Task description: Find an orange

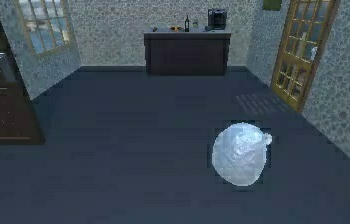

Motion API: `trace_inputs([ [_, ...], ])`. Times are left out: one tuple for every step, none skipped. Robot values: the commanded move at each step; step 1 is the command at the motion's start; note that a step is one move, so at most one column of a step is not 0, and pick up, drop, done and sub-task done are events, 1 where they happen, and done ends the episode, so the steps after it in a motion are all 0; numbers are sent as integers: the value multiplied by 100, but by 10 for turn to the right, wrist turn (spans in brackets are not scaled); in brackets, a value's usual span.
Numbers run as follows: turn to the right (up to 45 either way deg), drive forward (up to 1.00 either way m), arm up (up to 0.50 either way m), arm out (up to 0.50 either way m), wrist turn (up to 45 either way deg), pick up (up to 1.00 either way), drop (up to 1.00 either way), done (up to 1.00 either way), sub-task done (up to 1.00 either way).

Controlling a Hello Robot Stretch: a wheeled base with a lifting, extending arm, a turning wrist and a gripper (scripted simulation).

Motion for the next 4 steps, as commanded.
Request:
trace_inputs([
  [-120,0,0,0,0,0,0,0,0],
  [0,100,0,0,0,0,0,0,0],
  [-30,0,0,0,0,0,0,0,0],
  [0,20,0,0,0,0,0,0,0],
])
